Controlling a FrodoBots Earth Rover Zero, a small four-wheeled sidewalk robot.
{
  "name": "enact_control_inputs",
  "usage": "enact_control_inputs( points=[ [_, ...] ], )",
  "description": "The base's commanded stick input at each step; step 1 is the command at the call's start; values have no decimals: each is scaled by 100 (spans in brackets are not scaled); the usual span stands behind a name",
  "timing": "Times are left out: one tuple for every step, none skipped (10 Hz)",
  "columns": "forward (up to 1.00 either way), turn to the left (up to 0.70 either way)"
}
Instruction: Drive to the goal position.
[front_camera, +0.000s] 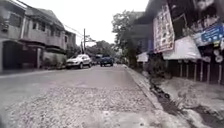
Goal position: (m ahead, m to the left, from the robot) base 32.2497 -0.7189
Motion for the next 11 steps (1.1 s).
enact_control_inputs(
  points=[
    [100,0],
    [100,0],
    [100,0],
    [100,0],
    [100,0],
    [100,0],
    [100,0],
    [100,0],
    [100,0],
    [100,0],
    [100,0]
  ],
)
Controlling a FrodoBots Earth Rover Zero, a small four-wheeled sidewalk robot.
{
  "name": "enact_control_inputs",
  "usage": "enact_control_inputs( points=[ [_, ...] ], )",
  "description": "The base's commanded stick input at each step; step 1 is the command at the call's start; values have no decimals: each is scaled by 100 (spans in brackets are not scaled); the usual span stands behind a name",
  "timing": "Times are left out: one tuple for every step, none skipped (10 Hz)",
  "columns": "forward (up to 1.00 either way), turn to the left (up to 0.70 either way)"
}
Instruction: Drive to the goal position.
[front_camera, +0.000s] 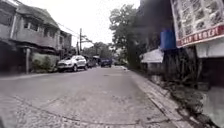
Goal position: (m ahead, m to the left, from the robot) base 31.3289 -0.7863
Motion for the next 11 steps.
enact_control_inputs(
  points=[
    [100,0],
    [100,0],
    [100,0],
    [100,0],
    [100,0],
    [100,0],
    [100,0],
    [100,0],
    [100,0],
    [100,0],
    [100,0]
  ],
)
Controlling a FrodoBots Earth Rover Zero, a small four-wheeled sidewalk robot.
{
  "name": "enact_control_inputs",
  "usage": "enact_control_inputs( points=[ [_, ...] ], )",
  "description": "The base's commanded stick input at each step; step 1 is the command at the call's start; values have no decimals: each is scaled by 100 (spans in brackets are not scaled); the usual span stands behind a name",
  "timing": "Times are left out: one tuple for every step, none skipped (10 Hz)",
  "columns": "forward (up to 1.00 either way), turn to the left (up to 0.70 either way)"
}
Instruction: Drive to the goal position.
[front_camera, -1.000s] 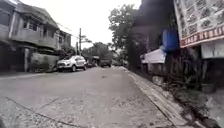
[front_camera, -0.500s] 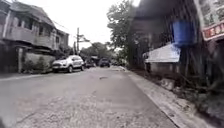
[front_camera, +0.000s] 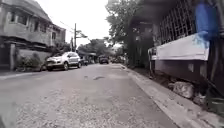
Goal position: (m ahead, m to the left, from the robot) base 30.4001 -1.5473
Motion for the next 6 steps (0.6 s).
enact_control_inputs(
  points=[
    [100,0],
    [100,0],
    [100,0],
    [100,0],
    [100,0],
    [100,0]
  ],
)
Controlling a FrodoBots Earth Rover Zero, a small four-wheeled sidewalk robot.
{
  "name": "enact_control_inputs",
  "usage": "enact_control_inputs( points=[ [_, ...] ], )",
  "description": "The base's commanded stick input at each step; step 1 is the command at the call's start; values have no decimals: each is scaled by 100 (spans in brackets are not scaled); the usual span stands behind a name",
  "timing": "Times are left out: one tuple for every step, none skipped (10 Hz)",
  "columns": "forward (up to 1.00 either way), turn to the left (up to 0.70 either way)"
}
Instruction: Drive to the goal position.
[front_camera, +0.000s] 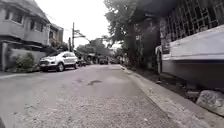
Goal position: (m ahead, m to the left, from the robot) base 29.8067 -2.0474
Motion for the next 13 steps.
enact_control_inputs(
  points=[
    [100,0],
    [100,0],
    [100,0],
    [100,0],
    [100,0],
    [100,0],
    [100,0],
    [100,0],
    [100,0],
    [100,9],
    [100,27],
    [100,27],
    [100,0]
  ],
)
